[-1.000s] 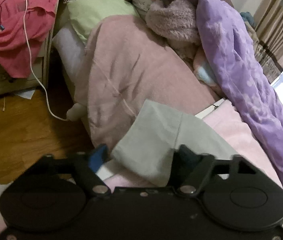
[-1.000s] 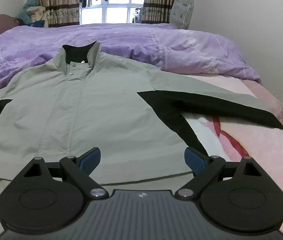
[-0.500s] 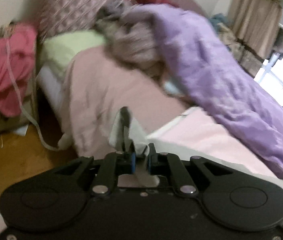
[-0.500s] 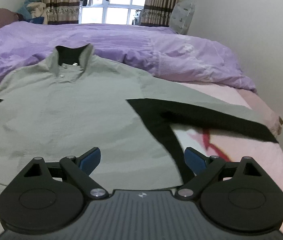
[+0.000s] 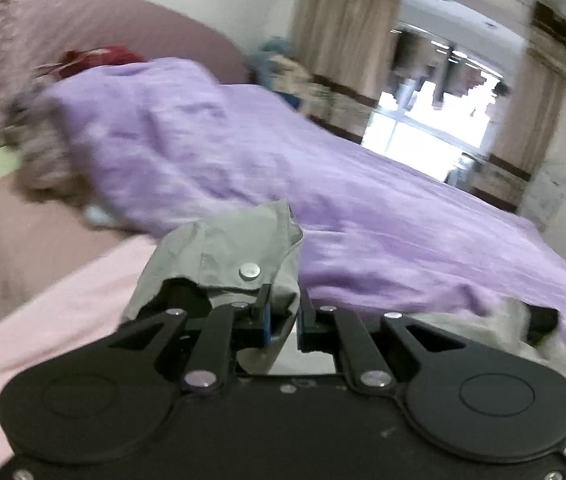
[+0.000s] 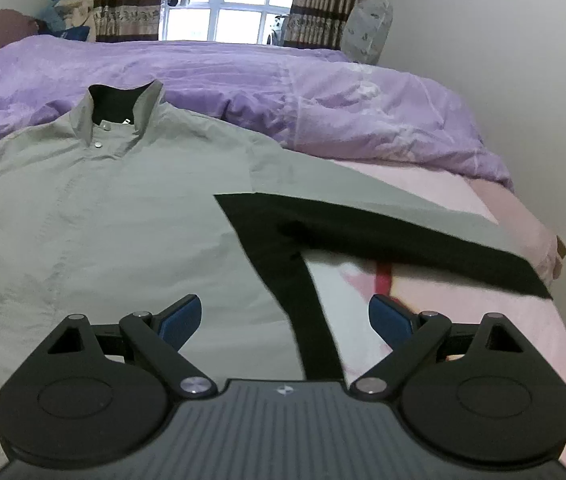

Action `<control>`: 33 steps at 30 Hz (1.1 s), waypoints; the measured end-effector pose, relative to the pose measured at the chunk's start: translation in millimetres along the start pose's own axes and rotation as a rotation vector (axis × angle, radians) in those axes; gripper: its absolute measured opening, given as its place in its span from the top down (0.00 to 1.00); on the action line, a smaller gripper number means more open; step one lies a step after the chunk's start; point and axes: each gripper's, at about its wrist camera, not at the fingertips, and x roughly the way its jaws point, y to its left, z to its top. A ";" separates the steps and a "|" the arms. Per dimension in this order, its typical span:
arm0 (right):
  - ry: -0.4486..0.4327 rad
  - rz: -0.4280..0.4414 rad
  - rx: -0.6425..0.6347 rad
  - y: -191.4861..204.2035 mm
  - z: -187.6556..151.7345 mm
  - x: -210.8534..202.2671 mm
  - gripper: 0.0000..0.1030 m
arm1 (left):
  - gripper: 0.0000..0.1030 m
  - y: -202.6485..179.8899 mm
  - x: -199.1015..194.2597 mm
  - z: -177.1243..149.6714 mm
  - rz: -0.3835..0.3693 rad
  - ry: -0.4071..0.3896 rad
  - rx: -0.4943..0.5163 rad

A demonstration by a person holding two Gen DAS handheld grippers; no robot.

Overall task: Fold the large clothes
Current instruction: 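Fold the held sleeve across the jacket body with the left gripper, release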

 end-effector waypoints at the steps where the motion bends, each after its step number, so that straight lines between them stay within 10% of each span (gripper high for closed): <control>1: -0.004 0.006 -0.003 -2.8 -0.4 1.0 0.00 | 0.92 -20.4 3.8 -1.3 -0.015 0.002 0.027; 19: 0.034 0.034 0.046 -40.5 -5.9 47.6 0.00 | 0.92 -294.5 23.5 -93.8 -0.372 0.096 0.233; 33: 0.074 -0.021 0.091 -64.7 -11.5 76.9 0.00 | 0.92 -413.0 11.8 -171.6 -0.567 0.207 0.279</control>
